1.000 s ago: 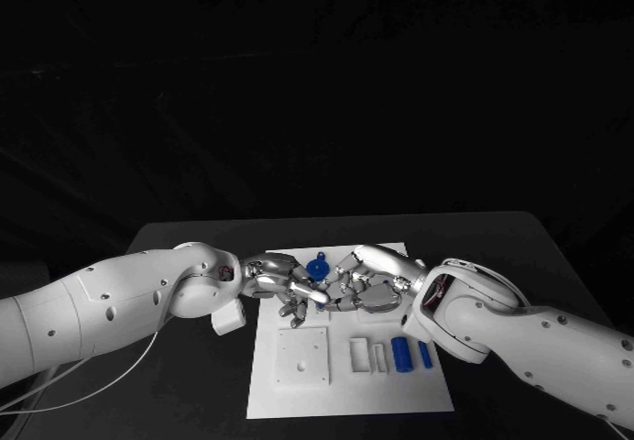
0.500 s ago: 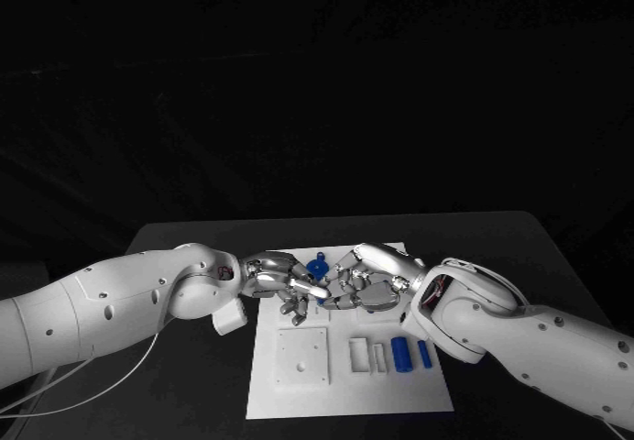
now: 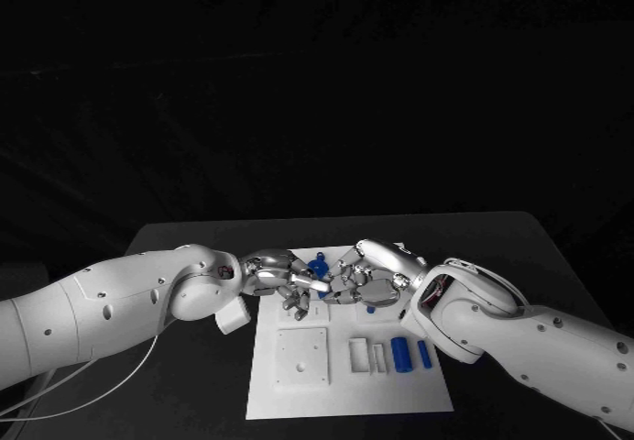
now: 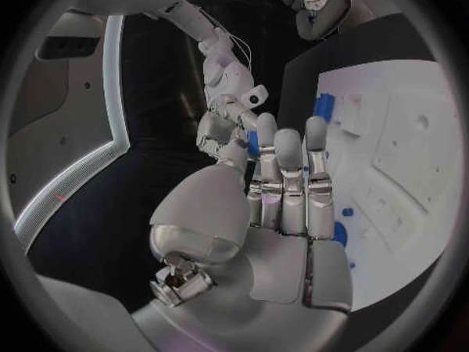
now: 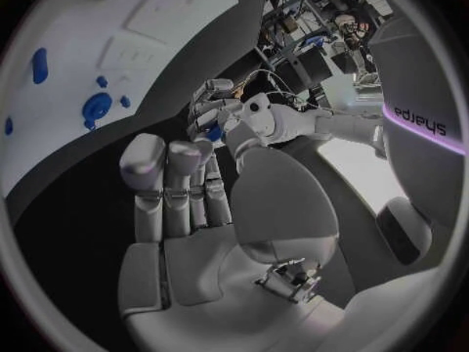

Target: Assemble the parts on the task board

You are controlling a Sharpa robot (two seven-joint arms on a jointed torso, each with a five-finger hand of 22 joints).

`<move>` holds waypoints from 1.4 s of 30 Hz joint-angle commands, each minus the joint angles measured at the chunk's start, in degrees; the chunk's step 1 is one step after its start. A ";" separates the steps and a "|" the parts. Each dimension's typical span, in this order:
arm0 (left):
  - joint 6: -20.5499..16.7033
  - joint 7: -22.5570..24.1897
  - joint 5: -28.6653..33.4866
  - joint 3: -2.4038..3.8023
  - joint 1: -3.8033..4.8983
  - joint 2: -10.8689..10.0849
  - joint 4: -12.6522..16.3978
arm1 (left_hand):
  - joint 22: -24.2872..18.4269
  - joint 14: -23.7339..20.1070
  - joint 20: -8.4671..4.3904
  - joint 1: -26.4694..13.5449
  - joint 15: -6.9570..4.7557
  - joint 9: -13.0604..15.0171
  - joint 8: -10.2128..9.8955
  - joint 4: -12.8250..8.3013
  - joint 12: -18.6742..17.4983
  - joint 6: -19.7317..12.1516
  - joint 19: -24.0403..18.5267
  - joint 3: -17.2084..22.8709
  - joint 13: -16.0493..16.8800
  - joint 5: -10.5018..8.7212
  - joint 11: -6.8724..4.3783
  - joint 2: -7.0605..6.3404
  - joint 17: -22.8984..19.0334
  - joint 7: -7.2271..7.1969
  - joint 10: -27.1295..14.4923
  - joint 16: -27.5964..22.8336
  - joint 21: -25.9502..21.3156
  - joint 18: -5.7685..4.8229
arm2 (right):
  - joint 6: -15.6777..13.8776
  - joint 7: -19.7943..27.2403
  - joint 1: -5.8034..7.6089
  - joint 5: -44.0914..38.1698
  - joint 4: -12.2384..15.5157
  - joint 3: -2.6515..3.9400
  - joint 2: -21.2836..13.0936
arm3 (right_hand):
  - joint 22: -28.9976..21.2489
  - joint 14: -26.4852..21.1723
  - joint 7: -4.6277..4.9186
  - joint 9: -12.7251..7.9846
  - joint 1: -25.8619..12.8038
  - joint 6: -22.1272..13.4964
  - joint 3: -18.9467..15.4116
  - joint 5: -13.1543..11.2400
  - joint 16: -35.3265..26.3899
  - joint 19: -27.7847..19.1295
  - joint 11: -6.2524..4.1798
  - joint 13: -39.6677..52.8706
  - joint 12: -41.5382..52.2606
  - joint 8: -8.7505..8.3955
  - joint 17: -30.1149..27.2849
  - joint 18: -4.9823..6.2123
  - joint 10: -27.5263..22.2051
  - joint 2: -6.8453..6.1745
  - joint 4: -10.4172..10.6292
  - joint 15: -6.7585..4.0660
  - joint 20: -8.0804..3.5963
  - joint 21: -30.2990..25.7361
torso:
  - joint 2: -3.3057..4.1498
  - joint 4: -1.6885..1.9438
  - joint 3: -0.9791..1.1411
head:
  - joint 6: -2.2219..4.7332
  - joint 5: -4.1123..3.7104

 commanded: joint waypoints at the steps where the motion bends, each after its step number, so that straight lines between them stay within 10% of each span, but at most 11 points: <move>1: -2.94 0.78 2.00 0.17 0.21 -0.11 0.07 | 0.99 -0.32 0.08 0.80 0.05 -0.23 -0.30 -0.23 -0.27 0.93 0.49 0.70 -0.08 0.41 -0.16 0.47 -0.07 -0.56 -0.45 0.14 -0.32 -0.86 | -0.23 -1.32 -0.22 -0.70 0.07 -0.20 0.00 | 6.35 0.06 -0.93 0.28 -0.13 1.56 0.41 0.20 0.34 0.74 -0.30 0.10 -0.20 0.21 0.09 -0.56 0.25 0.52 -0.12 -0.36 -0.53 0.22 | 0.02 -0.04 -0.03 | 0.02 -0.03; 15: -4.26 0.25 2.27 0.10 0.21 -0.19 0.31 | 0.94 -0.33 0.18 -1.17 0.17 -1.57 -0.97 2.02 -0.48 1.16 0.72 0.04 -0.18 1.60 -0.02 -2.11 -0.30 -0.42 -0.91 0.21 -0.88 -0.86 | -2.65 -6.26 -0.30 -2.31 0.04 -0.20 0.05 | 6.34 0.58 -1.49 0.81 -0.94 2.73 2.23 -0.26 0.01 1.01 -0.65 0.76 -1.06 0.17 0.38 -0.77 1.06 -0.13 0.39 -0.67 -0.90 0.17 | -0.01 -0.02 -0.06 | 0.21 -0.29; 20: -3.98 0.04 2.30 0.09 0.21 -0.21 0.24 | 0.93 -0.41 0.24 -4.59 0.22 -2.14 -1.21 2.92 -0.50 1.46 0.75 -1.85 -0.18 9.04 0.03 -5.82 -0.35 -0.27 -1.15 0.22 -1.13 -0.86 | -3.10 -7.00 -0.35 -2.54 0.01 -0.20 0.07 | 6.35 0.62 -1.53 0.82 -1.03 2.75 2.20 -0.22 0.01 1.05 -0.69 0.79 -1.11 0.17 0.40 -0.77 1.11 -0.25 0.50 -0.70 -0.92 0.20 | 0.02 -0.02 -0.07 | 0.24 -0.43; 24: -3.62 -0.03 2.31 0.07 0.21 -0.21 0.20 | 0.95 -0.56 0.28 -6.17 0.26 -2.96 -1.63 2.93 -0.45 1.80 0.79 -1.83 -0.16 11.16 0.07 -7.40 -0.37 -0.19 -1.29 0.32 -1.42 -0.86 | -3.48 -7.40 -0.38 -2.68 -0.01 -0.19 0.09 | 6.35 0.74 -1.53 0.81 -0.94 2.79 2.39 0.07 -0.01 1.11 -0.71 0.97 -1.31 0.16 0.56 -0.78 1.25 -0.52 0.74 -0.72 -0.94 0.13 | 0.02 -0.01 -0.07 | 0.24 -0.45; 42: -2.56 -0.19 2.33 0.04 0.20 -0.18 -0.12 | 1.05 -0.87 0.33 -7.21 0.29 -4.35 -2.31 1.81 -0.54 1.94 0.87 -0.16 -0.32 17.87 0.10 -8.17 -0.44 -0.17 -1.63 0.62 -1.91 -0.86 | -4.15 -7.52 -0.45 -2.78 -0.07 -0.19 0.28 | 6.36 0.75 -1.55 0.80 -0.95 2.81 2.47 0.02 -0.13 1.14 -0.71 1.02 -1.40 0.16 0.54 -0.78 1.29 -0.57 0.84 -0.72 -0.95 0.18 | 0.02 -0.02 -0.01 | 0.02 -0.43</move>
